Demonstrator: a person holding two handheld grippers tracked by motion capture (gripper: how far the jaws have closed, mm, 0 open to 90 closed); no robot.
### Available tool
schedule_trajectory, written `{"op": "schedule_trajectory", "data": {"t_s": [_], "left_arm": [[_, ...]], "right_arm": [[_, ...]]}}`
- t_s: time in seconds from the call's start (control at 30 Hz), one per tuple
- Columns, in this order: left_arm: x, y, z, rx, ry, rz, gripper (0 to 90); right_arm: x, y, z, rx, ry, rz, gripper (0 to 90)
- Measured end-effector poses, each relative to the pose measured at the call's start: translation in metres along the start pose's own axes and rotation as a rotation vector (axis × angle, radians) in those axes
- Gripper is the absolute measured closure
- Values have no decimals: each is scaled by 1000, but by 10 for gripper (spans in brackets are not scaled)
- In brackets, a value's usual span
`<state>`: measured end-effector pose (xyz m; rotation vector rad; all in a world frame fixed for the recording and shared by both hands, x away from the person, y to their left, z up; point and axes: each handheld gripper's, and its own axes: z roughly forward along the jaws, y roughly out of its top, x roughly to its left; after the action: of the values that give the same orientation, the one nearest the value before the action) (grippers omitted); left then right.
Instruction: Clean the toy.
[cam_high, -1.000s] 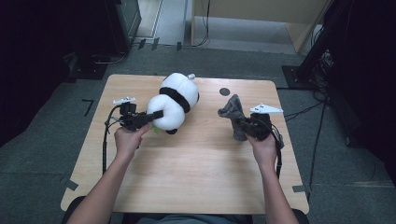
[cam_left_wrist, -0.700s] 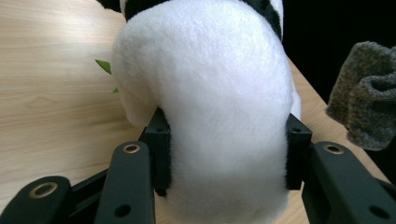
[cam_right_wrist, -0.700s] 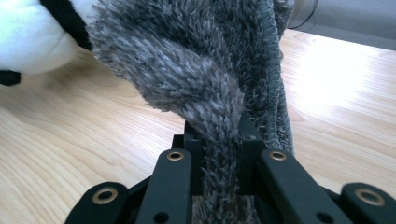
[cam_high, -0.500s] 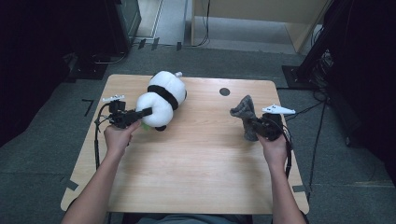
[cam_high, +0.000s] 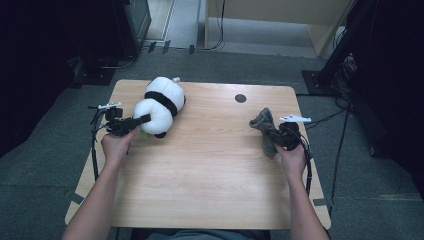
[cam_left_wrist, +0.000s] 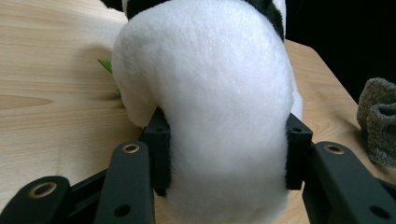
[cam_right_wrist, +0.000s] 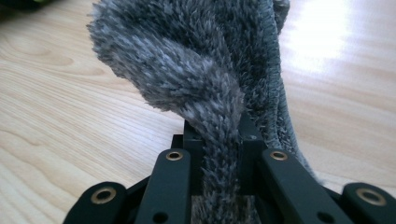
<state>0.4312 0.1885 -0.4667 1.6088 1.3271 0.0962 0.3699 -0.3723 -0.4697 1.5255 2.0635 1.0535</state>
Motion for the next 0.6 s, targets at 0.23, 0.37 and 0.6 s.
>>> {"op": "schedule_trajectory", "data": {"t_s": [0.23, 0.37, 0.6], "left_arm": [[9, -3, 4, 15, 19, 13, 511], [11, -4, 5, 14, 26, 35, 498], [12, -6, 7, 3, 43, 94, 411]], "right_arm": [[-11, -8, 16, 25, -29, 19, 789], [-16, -11, 23, 37, -25, 48, 783], [-15, -15, 31, 55, -40, 18, 758]]}}
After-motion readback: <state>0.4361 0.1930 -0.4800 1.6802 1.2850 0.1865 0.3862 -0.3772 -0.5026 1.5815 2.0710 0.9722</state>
